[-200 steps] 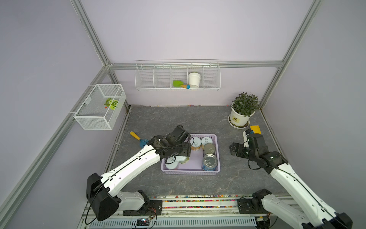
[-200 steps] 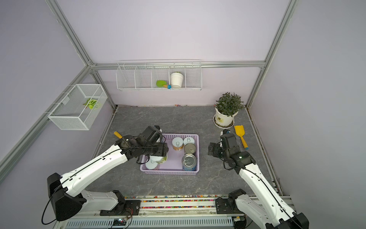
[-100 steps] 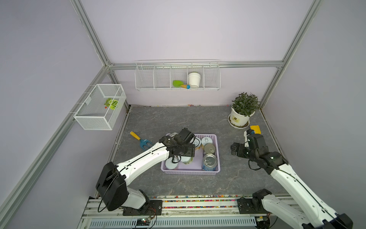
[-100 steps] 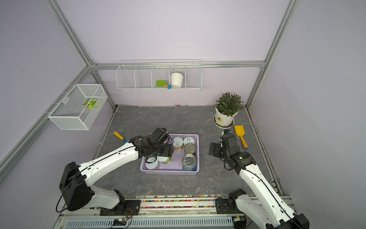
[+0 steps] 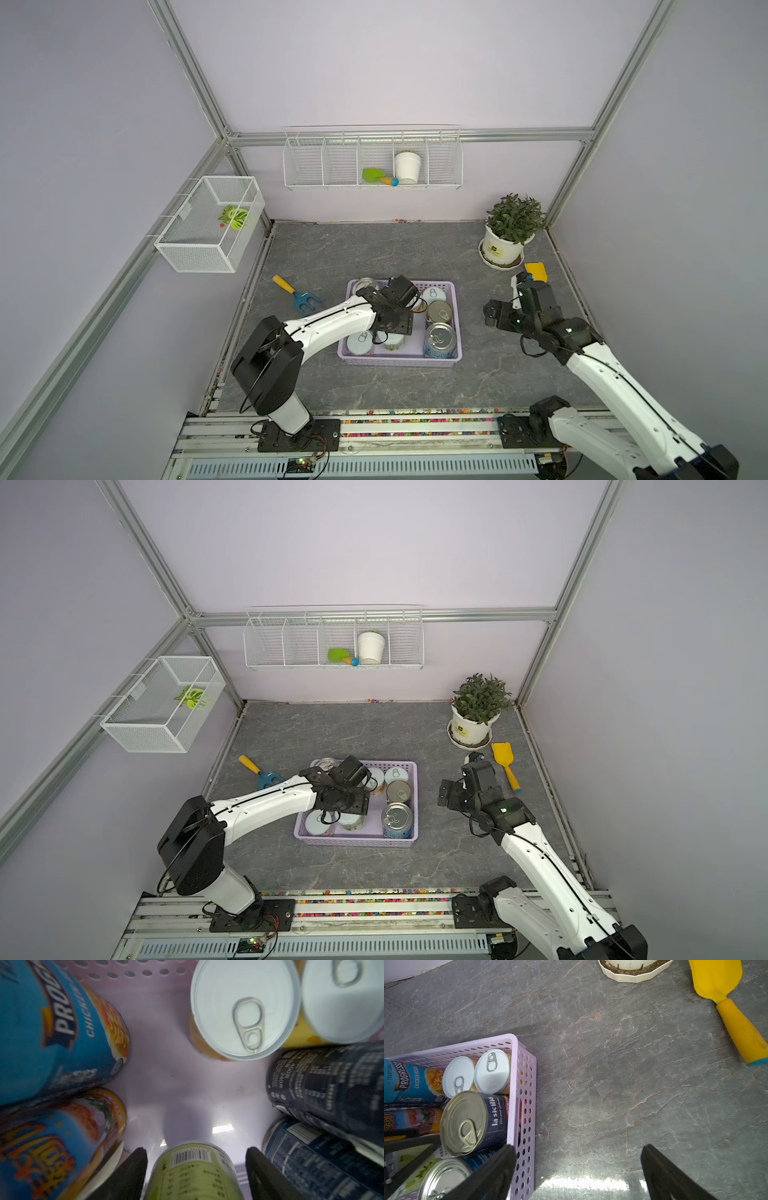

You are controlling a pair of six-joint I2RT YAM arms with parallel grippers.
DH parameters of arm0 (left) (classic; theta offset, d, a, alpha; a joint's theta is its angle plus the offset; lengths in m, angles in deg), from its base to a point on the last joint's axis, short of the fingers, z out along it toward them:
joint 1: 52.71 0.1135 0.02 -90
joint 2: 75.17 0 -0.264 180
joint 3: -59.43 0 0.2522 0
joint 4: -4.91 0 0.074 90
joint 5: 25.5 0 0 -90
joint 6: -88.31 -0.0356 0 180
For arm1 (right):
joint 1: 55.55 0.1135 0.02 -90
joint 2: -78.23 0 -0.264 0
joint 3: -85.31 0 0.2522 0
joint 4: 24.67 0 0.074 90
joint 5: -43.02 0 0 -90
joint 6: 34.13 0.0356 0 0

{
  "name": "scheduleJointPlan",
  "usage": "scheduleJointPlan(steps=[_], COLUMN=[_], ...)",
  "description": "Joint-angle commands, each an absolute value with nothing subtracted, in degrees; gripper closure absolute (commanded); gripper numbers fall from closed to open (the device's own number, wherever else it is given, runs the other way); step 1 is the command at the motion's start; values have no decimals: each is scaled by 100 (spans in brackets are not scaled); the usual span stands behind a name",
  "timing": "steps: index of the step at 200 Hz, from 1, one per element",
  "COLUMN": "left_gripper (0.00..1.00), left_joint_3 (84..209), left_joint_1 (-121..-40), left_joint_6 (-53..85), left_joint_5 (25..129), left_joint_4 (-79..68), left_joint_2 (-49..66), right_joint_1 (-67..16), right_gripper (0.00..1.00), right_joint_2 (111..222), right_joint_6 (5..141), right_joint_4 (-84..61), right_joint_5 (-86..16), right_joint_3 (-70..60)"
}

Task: Put the canned food in the basket
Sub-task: Place the canned food in the basket.

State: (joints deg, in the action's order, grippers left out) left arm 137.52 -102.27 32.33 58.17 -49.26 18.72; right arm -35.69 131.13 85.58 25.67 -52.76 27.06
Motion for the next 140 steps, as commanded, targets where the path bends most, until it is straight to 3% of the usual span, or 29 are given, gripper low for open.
scheduleJointPlan(steps=[1, 140], left_gripper=[55, 37], left_joint_3=[13704, 13746], left_joint_1=[-10255, -10458], left_joint_6=[3376, 3592], left_joint_5=[5597, 5455], left_joint_4=[-4851, -5086], left_joint_2=[1939, 2444], right_joint_1=[-3535, -3526], right_gripper=[2, 2], right_joint_2=[13143, 13262], right_joint_6=[8505, 8496], right_joint_4=[2531, 2471], right_joint_5=[-5331, -5324], right_joint_3=[2813, 2850])
